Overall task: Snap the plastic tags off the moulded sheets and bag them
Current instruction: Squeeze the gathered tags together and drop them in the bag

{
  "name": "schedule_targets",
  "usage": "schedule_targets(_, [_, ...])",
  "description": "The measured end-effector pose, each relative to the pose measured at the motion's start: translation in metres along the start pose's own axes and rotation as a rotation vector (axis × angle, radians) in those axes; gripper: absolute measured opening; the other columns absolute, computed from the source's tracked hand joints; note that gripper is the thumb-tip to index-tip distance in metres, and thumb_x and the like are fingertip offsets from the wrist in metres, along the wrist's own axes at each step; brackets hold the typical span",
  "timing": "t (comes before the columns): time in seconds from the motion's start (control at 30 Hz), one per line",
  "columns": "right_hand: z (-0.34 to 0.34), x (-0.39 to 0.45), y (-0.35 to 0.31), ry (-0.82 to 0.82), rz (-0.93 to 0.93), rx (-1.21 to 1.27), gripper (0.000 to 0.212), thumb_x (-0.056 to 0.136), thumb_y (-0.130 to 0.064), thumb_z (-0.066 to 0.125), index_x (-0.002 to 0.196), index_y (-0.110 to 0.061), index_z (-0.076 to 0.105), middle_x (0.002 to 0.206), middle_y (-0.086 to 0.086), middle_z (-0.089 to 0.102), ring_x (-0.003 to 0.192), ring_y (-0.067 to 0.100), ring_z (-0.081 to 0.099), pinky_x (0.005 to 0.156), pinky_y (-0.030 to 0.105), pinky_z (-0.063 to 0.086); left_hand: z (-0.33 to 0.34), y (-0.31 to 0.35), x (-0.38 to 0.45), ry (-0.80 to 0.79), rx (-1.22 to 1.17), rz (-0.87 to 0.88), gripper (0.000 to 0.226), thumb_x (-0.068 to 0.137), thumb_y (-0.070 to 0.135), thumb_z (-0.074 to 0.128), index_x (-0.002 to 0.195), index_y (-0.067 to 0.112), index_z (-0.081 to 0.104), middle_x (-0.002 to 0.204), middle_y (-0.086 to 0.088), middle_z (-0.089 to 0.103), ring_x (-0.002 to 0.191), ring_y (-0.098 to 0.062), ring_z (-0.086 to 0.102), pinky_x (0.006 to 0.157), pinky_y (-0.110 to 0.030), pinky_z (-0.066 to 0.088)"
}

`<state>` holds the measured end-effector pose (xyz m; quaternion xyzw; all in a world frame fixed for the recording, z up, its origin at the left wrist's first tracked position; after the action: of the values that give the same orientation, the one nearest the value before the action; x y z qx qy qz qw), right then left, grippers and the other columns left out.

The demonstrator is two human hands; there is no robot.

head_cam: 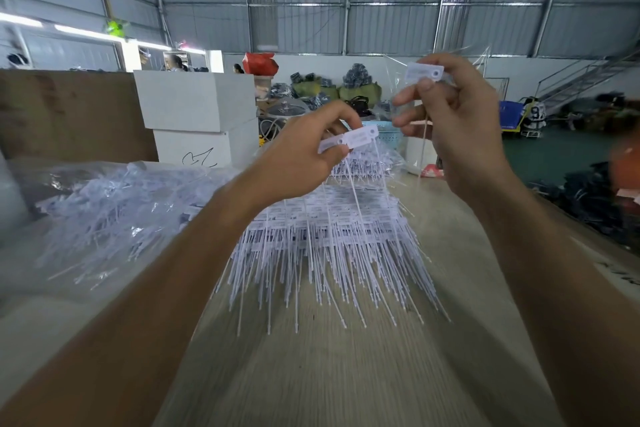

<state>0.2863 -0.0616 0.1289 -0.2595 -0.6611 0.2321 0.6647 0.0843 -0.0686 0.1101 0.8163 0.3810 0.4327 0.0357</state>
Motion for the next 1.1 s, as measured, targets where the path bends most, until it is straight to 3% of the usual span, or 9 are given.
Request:
schedule_targets(0.17, [0.008, -0.002, 0.011, -0.094, -0.041, -0.235, 0.024, 0.107, -0.016, 0.043, 0.125, -0.026, 0.055, 0.066, 0.006, 0.05, 0.054, 0.011, 0.04, 0.047, 0.02, 0.034, 0.0, 0.0, 0.0, 0.004, 0.027, 0.043, 0.025, 0.094, 0.006, 0.065, 0.115, 0.019, 0.062, 0.107, 0.0, 0.068, 0.102, -0.013, 0.064, 0.091, -0.048, 0.053])
schedule_targets(0.27, [0.014, -0.003, 0.019, -0.138, 0.038, -0.276, 0.029, 0.105, -0.016, 0.049, 0.132, -0.026, 0.043, 0.065, 0.001, 0.052, 0.055, 0.011, 0.042, 0.049, 0.02, 0.036, -0.001, 0.0, 0.002, 0.014, 0.059, 0.067, 0.026, 0.092, 0.006, 0.067, 0.115, 0.019, 0.065, 0.111, 0.001, 0.066, 0.104, -0.014, 0.061, 0.091, -0.047, 0.052])
schedule_targets(0.37, [0.016, -0.002, 0.022, -0.116, 0.071, -0.32, 0.012, 0.102, -0.012, 0.054, 0.109, -0.017, 0.062, 0.063, -0.004, 0.063, 0.045, 0.004, 0.042, 0.044, 0.017, 0.032, -0.001, 0.0, 0.004, 0.037, 0.063, 0.064, 0.029, 0.092, 0.006, 0.068, 0.117, 0.02, 0.067, 0.112, -0.004, 0.064, 0.102, -0.018, 0.061, 0.09, -0.047, 0.053])
schedule_targets(0.47, [0.017, -0.001, 0.023, -0.09, 0.065, -0.331, 0.023, 0.102, -0.018, 0.057, 0.084, -0.015, 0.071, 0.058, -0.007, 0.063, 0.047, 0.01, 0.039, 0.045, 0.022, 0.031, -0.002, -0.002, 0.004, 0.048, 0.046, 0.064, 0.03, 0.092, 0.005, 0.067, 0.118, 0.019, 0.069, 0.113, -0.009, 0.063, 0.088, -0.018, 0.067, 0.083, -0.045, 0.056])
schedule_targets(0.6, [0.017, -0.001, 0.023, -0.18, 0.091, -0.227, 0.035, 0.1, -0.03, 0.062, 0.068, -0.015, 0.066, 0.054, -0.01, 0.047, 0.048, 0.004, 0.037, 0.051, 0.024, 0.033, -0.002, -0.003, 0.003, 0.071, 0.036, 0.068, 0.028, 0.092, 0.003, 0.067, 0.117, 0.015, 0.071, 0.112, -0.011, 0.065, 0.076, -0.017, 0.069, 0.079, -0.043, 0.057])
schedule_targets(0.73, [0.015, -0.004, 0.026, -0.277, 0.204, -0.16, 0.011, 0.093, -0.024, 0.073, 0.083, -0.02, 0.073, 0.05, -0.017, 0.046, 0.044, 0.004, 0.034, 0.043, 0.023, 0.028, -0.004, -0.004, 0.003, 0.105, -0.072, 0.019, 0.028, 0.089, 0.001, 0.071, 0.115, 0.009, 0.068, 0.099, -0.01, 0.07, 0.078, -0.019, 0.072, 0.08, -0.044, 0.06])
schedule_targets(0.83, [0.013, -0.006, 0.026, -0.346, 0.257, -0.071, 0.004, 0.093, -0.02, 0.072, 0.093, -0.016, 0.073, 0.055, -0.014, 0.044, 0.047, 0.008, 0.031, 0.045, 0.026, 0.023, -0.008, -0.005, 0.002, 0.14, -0.209, -0.008, 0.03, 0.085, 0.002, 0.076, 0.112, 0.005, 0.066, 0.088, -0.007, 0.073, 0.075, -0.019, 0.073, 0.077, -0.034, 0.062])
schedule_targets(1.0, [0.011, -0.006, 0.019, -0.417, 0.195, -0.03, 0.009, 0.095, -0.019, 0.07, 0.102, -0.016, 0.073, 0.061, -0.016, 0.048, 0.048, 0.004, 0.034, 0.044, 0.022, 0.027, -0.008, -0.012, -0.001, 0.09, -0.178, -0.068, 0.011, 0.096, 0.019, 0.066, 0.096, 0.009, 0.07, 0.08, 0.014, 0.07, 0.075, -0.001, 0.063, 0.075, -0.011, 0.048])
schedule_targets(1.1, [0.012, -0.004, 0.018, -0.368, 0.176, -0.021, 0.02, 0.095, -0.019, 0.07, 0.11, -0.006, 0.07, 0.07, -0.01, 0.052, 0.048, 0.003, 0.036, 0.044, 0.023, 0.029, -0.005, -0.016, -0.003, 0.059, -0.223, -0.144, 0.029, 0.104, 0.028, 0.052, 0.083, 0.017, 0.068, 0.069, 0.017, 0.068, 0.066, -0.005, 0.054, 0.064, -0.011, 0.041])
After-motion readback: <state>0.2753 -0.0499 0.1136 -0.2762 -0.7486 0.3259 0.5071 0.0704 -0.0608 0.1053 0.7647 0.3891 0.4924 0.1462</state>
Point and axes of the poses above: each hand's wrist, its own x-axis towards the middle knuckle, its own z-axis out of the palm, y = z × x, the point moved 1 cm from there along x, towards the middle knuckle
